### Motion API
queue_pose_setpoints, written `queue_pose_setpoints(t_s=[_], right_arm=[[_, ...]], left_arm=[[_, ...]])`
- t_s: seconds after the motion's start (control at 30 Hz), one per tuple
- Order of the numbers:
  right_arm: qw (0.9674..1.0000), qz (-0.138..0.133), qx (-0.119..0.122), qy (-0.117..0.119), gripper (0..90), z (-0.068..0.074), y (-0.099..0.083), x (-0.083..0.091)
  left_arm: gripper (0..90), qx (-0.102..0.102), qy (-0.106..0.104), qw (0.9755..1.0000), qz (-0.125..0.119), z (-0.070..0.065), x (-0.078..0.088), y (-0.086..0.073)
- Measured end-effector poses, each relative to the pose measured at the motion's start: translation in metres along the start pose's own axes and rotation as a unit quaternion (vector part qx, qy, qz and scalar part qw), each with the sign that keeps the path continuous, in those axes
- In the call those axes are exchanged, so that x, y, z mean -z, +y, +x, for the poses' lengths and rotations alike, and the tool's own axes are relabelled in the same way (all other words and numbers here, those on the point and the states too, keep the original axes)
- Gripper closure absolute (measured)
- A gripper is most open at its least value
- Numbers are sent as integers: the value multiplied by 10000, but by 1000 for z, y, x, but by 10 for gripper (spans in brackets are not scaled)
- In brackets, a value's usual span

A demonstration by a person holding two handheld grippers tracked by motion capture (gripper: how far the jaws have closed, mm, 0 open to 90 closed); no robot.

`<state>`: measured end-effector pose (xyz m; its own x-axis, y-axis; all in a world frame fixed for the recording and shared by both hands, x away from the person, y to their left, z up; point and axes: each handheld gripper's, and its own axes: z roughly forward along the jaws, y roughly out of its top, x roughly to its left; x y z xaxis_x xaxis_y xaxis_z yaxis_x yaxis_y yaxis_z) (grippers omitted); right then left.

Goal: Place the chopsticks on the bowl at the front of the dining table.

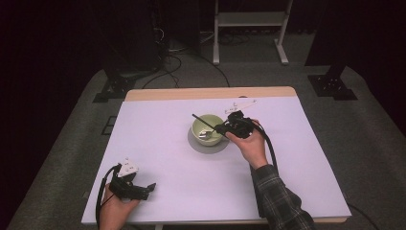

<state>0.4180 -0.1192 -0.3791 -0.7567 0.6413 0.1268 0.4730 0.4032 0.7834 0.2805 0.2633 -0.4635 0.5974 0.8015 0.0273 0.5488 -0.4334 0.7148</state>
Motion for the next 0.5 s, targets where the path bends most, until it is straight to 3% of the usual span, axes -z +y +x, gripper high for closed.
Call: queue_pose_setpoints(t_s=[0.5], right_arm=[[10000, 51, -17, 20, 856, 5, 13, -23]], left_arm=[[0, -1, 0, 10000, 1, 0, 0, 0]])
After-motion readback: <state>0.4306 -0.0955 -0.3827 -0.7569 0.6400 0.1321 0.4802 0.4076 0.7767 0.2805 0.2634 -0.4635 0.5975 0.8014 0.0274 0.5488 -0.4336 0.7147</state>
